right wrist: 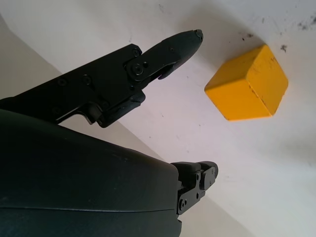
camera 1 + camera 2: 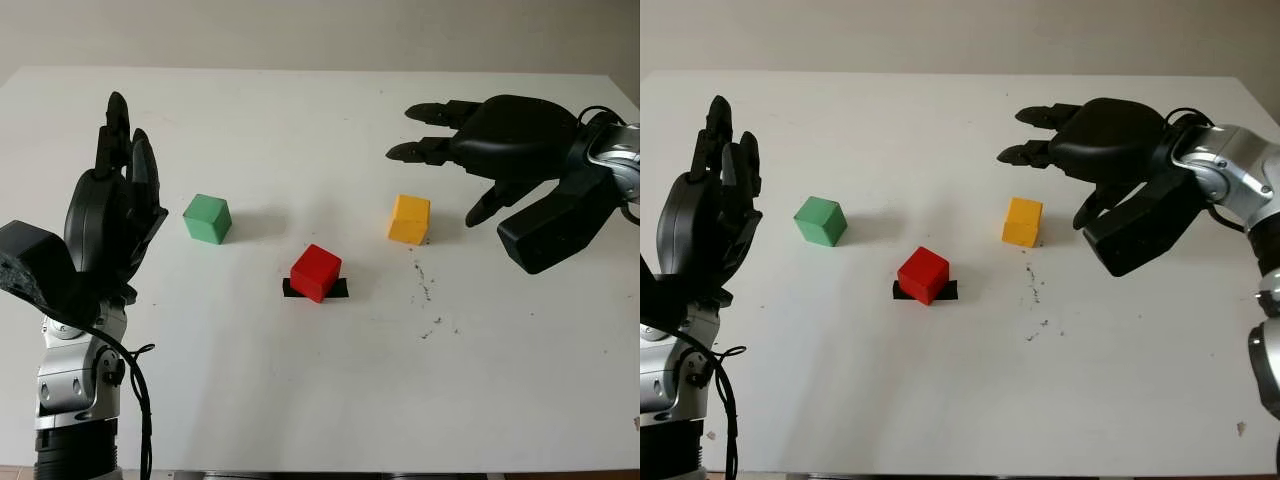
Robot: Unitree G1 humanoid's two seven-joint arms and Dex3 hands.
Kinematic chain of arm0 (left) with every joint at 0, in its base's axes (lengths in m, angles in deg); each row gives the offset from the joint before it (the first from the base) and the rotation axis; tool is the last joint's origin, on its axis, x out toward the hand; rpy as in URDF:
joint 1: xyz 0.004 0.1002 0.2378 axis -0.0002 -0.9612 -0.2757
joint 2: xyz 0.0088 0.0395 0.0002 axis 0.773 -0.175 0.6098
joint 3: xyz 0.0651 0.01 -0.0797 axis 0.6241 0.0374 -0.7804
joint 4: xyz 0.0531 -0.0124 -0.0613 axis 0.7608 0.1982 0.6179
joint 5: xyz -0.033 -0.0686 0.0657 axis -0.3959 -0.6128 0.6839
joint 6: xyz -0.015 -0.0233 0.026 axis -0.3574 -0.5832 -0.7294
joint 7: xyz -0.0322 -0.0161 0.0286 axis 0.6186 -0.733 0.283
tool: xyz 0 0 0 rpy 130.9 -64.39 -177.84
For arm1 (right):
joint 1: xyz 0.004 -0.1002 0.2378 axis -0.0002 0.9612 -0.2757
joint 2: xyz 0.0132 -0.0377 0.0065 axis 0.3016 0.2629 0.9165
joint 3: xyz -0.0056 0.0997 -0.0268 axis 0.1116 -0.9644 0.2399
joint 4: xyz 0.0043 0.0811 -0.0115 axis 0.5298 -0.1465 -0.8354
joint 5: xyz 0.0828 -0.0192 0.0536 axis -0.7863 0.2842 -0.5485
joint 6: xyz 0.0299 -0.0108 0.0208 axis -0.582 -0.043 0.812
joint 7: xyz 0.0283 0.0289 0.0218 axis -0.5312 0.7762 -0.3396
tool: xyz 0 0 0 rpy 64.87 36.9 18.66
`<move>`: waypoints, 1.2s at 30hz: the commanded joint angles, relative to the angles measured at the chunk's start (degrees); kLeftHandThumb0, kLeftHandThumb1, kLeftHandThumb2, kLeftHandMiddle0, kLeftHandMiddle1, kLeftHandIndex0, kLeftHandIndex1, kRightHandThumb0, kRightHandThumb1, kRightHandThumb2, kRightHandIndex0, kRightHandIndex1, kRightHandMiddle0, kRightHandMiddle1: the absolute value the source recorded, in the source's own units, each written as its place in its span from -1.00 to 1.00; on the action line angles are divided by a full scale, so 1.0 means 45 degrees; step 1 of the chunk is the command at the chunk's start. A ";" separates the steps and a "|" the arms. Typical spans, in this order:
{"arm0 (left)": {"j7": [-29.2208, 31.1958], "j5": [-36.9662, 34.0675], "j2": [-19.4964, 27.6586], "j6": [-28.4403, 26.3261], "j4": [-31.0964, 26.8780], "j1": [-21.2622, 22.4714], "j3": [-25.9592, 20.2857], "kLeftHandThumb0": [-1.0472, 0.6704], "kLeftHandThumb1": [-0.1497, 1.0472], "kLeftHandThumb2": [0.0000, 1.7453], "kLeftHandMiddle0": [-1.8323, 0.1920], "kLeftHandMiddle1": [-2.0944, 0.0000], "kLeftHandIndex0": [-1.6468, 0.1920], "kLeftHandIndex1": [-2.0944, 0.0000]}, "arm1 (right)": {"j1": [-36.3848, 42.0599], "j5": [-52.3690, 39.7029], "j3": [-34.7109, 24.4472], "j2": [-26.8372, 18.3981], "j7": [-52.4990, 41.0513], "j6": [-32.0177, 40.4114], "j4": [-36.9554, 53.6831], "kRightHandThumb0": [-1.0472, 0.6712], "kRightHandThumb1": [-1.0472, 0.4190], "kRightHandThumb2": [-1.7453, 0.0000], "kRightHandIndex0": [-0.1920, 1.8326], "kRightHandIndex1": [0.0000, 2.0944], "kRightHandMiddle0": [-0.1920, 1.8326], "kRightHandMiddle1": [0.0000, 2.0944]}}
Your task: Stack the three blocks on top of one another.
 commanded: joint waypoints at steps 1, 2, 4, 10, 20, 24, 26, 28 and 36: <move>0.0029 -0.0038 0.0150 -0.0027 -0.0029 0.0179 0.0049 -0.67 1.00 -0.21 1.00 1.00 1.00 1.00 | -0.0355 0.0175 0.0182 -0.0145 0.0366 -0.0095 -0.0144 -0.38 -0.68 0.94 -0.82 -0.95 -0.59 -0.90; 0.0038 -0.0060 0.0157 -0.0048 -0.0016 0.0205 0.0050 -0.67 1.00 -0.21 1.00 1.00 1.00 1.00 | -0.0350 0.0219 0.0235 -0.0124 0.0525 -0.0124 -0.0176 -0.38 -0.68 0.94 -0.81 -0.95 -0.58 -0.90; 0.0064 -0.0108 0.0156 -0.0082 0.0000 0.0251 0.0051 -0.67 1.00 -0.21 1.00 1.00 1.00 1.00 | -0.0340 0.0260 0.0346 -0.0077 0.0648 -0.0127 -0.0228 -0.37 -0.69 0.94 -0.81 -0.95 -0.58 -0.91; 0.0060 -0.0161 0.0156 -0.0254 -0.0094 0.0264 0.0103 -0.65 1.00 -0.20 1.00 1.00 1.00 1.00 | -0.0197 0.0459 0.0652 0.0077 0.1199 -0.0106 -0.0285 -0.34 -0.70 0.94 -0.80 -0.94 -0.56 -0.91; 0.0254 -0.0180 0.0273 -0.0115 0.0046 0.0222 0.0090 -0.66 1.00 -0.20 1.00 1.00 1.00 1.00 | -0.0512 0.0988 0.1331 0.0359 0.3105 -0.0151 -0.1241 -0.32 -0.71 0.94 -0.75 -0.93 -0.49 -0.89; 0.0246 -0.0158 0.0298 -0.0255 0.0069 0.0258 0.0121 -0.67 1.00 -0.21 1.00 1.00 1.00 1.00 | -0.0683 0.1427 0.1707 0.0579 0.3978 -0.0043 -0.1618 -0.32 -0.70 0.94 -0.73 -0.93 -0.45 -0.88; 0.0241 -0.0136 0.0312 -0.0280 0.0040 0.0262 0.0135 -0.67 1.00 -0.20 1.00 1.00 1.00 1.00 | -0.0766 0.1526 0.1866 0.0739 0.4202 -0.0019 -0.1836 -0.33 -0.71 0.94 -0.73 -0.93 -0.44 -0.89; 0.0250 -0.0137 0.0337 -0.0280 0.0030 0.0265 0.0143 -0.66 1.00 -0.19 1.00 1.00 1.00 1.00 | -0.0839 0.1566 0.1986 0.0888 0.4345 -0.0036 -0.2044 -0.34 -0.72 0.93 -0.73 -0.94 -0.43 -0.88; 0.0230 -0.0236 0.0327 -0.0246 0.0030 0.0235 0.0119 -0.65 1.00 -0.18 1.00 1.00 1.00 1.00 | -0.1012 0.1676 0.2518 0.1320 0.4566 0.0001 -0.2669 -0.35 -0.74 0.93 -0.74 -0.95 -0.41 -0.89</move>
